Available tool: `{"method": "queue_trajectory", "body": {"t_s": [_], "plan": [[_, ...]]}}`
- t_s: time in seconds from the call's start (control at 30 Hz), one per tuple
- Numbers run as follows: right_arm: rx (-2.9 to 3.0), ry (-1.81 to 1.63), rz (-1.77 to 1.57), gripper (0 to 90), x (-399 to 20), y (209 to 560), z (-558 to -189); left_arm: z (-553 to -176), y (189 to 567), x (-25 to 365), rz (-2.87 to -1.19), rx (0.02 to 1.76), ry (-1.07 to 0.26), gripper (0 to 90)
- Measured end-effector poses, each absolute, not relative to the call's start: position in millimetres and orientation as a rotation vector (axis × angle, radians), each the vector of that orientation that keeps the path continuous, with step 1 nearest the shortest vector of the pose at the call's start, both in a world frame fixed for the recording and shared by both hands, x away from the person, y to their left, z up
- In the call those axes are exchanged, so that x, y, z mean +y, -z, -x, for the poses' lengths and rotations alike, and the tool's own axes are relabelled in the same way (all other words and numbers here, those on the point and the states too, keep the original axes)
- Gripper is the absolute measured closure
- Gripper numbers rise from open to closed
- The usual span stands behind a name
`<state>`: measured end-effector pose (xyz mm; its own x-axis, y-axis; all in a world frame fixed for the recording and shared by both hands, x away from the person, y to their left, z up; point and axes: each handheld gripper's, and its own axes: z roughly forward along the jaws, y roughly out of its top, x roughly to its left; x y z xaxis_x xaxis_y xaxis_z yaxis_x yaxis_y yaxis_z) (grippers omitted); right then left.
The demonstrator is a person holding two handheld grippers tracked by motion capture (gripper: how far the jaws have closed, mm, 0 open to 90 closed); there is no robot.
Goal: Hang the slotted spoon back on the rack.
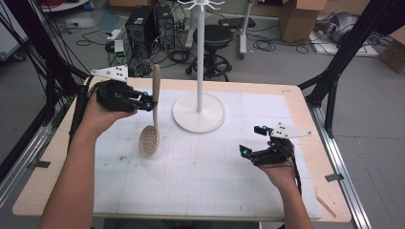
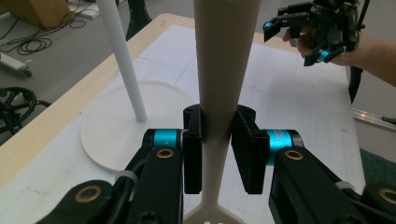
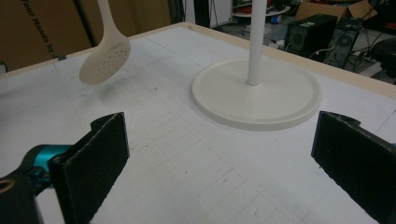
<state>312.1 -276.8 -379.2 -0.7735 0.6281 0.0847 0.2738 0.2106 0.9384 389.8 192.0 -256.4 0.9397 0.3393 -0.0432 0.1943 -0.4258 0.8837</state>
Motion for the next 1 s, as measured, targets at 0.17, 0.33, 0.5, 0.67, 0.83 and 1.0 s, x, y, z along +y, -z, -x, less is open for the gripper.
{"method": "queue_trajectory", "body": {"t_s": [0.17, 0.33, 0.5, 0.67, 0.83, 1.0], "plan": [[2.173, -1.584, -0.844, 3.1, -278, 379, -313, -396, 245, 190, -2.015, 0.368, -0.172, 74.6], [2.176, -1.583, -0.844, 3.0, -277, 379, -312, -401, 234, 185, -2.012, 0.361, -0.183, 74.7], [2.174, -1.585, -0.842, 3.0, -277, 379, -312, -407, 224, 179, -1.997, 0.344, -0.171, 74.6], [2.168, -1.587, -0.843, 3.0, -278, 379, -313, -413, 209, 174, -1.987, 0.343, -0.187, 74.6], [2.169, -1.589, -0.845, 3.1, -279, 380, -313, -421, 193, 169, -2.0, 0.338, -0.209, 74.6], [2.17, -1.592, -0.853, 3.0, -280, 381, -314, -429, 176, 163, -2.015, 0.351, -0.231, 74.6]]}}
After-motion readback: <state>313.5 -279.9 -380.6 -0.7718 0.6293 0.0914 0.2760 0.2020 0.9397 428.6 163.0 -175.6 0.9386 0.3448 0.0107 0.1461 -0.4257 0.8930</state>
